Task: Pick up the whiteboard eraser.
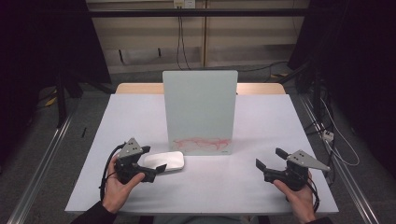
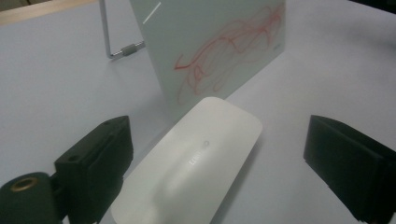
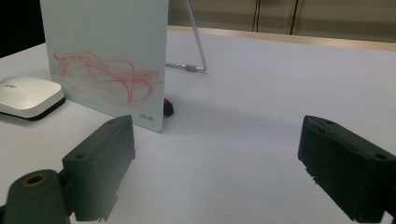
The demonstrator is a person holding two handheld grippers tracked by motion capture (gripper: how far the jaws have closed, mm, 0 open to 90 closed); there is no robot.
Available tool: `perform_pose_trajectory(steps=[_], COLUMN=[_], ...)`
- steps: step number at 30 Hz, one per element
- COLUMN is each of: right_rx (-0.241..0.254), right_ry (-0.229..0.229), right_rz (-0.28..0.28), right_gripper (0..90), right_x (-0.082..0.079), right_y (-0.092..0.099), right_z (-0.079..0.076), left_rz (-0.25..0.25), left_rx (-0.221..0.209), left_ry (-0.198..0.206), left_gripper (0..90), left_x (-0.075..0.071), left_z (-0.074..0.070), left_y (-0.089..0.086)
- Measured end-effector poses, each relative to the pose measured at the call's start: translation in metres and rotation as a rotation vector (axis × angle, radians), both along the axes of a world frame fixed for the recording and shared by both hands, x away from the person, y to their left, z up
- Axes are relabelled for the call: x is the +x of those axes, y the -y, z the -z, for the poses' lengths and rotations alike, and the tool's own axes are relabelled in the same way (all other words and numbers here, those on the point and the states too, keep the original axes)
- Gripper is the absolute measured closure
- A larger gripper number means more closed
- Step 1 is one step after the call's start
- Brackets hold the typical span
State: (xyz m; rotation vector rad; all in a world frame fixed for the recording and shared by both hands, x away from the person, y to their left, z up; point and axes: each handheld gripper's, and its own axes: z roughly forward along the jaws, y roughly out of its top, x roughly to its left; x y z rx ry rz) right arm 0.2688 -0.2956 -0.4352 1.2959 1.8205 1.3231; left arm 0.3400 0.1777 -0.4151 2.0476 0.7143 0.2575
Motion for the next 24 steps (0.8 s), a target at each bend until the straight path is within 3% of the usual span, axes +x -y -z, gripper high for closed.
perform_pose_trajectory(steps=[11, 16, 18, 20, 24], right_rx=[-0.002, 0.003, 0.002, 0.005, 0.007], right_ry=[-0.007, -0.012, -0.012, -0.014, -0.017], right_rz=[-0.008, -0.014, -0.014, -0.016, -0.018], right_gripper=[10.5, 10.4, 10.4, 10.3, 10.3], right_x=[0.001, 0.001, 0.001, 0.001, 0.001], right_y=[0.000, 0.000, 0.000, 0.000, -0.001], right_z=[0.001, 0.001, 0.001, 0.001, 0.001], left_rz=[0.091, 0.095, 0.088, 0.111, 0.179], left_rx=[0.143, 0.171, 0.200, 0.215, 0.256], left_ry=[-0.028, -0.089, -0.077, -0.074, -0.116], left_gripper=[7.3, 8.9, 8.9, 9.5, 10.7], left_x=[0.017, 0.032, 0.036, 0.039, 0.044], left_z=[-0.001, 0.002, 0.002, 0.003, 0.009], left_y=[0.012, 0.013, 0.013, 0.016, 0.022])
